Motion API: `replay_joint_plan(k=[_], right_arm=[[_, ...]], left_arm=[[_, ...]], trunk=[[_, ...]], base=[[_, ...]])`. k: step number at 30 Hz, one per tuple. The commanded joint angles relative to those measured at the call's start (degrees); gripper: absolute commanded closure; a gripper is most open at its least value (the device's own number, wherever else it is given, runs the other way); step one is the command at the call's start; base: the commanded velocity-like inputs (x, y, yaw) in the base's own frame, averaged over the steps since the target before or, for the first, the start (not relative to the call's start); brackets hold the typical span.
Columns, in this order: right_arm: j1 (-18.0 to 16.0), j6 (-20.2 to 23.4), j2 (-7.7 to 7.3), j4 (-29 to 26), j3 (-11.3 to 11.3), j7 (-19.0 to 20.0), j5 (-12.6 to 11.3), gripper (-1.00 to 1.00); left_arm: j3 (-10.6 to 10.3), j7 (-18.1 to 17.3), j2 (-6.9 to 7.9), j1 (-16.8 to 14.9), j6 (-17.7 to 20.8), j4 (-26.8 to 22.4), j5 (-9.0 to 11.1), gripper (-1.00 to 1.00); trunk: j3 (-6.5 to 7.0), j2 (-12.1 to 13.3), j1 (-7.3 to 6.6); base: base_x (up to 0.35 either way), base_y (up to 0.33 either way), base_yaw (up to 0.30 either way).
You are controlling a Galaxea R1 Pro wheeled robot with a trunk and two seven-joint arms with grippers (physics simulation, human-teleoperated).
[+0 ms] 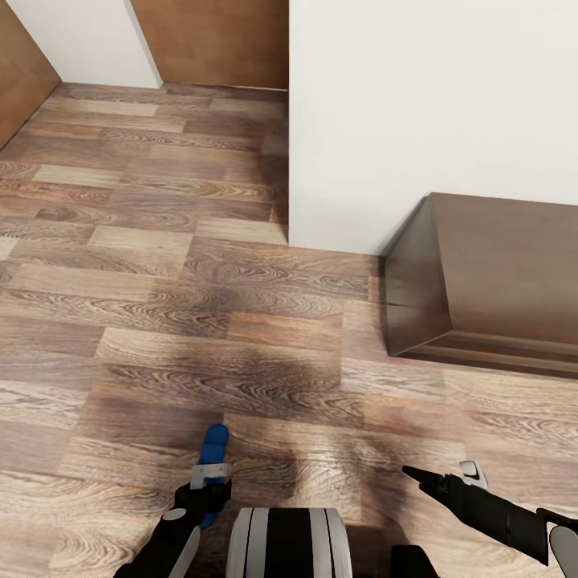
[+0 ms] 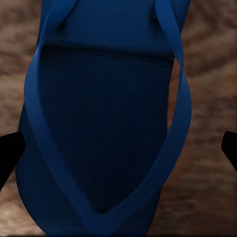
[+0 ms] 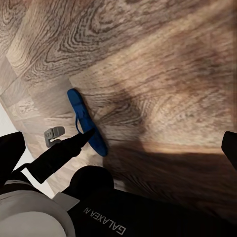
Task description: In the bedroom, move the book from the bed onto either nightstand, and place the two sandals side by side next to the bed.
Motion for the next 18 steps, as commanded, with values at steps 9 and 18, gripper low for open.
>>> replay_joint_plan(k=[9, 18], right_arm=[[-0.03, 0.28, 0.01, 0.01, -0.08, 0.36, 0.25, -1.00], [-0.03, 0.28, 0.01, -0.01, -0.08, 0.36, 0.25, -1.00]], left_arm=[[-0.21, 0.48, 0.04, -0.01, 0.26, -0.14, 0.59, -1.00], [-0.21, 0.50, 0.04, 0.00, 0.26, -0.12, 0.55, 1.00]], trunk=[[-0.03, -0.01, -0.01], [-0.03, -0.01, -0.01]], base=[[0.000, 0.000, 0.000], [0.000, 0.000, 0.000]])
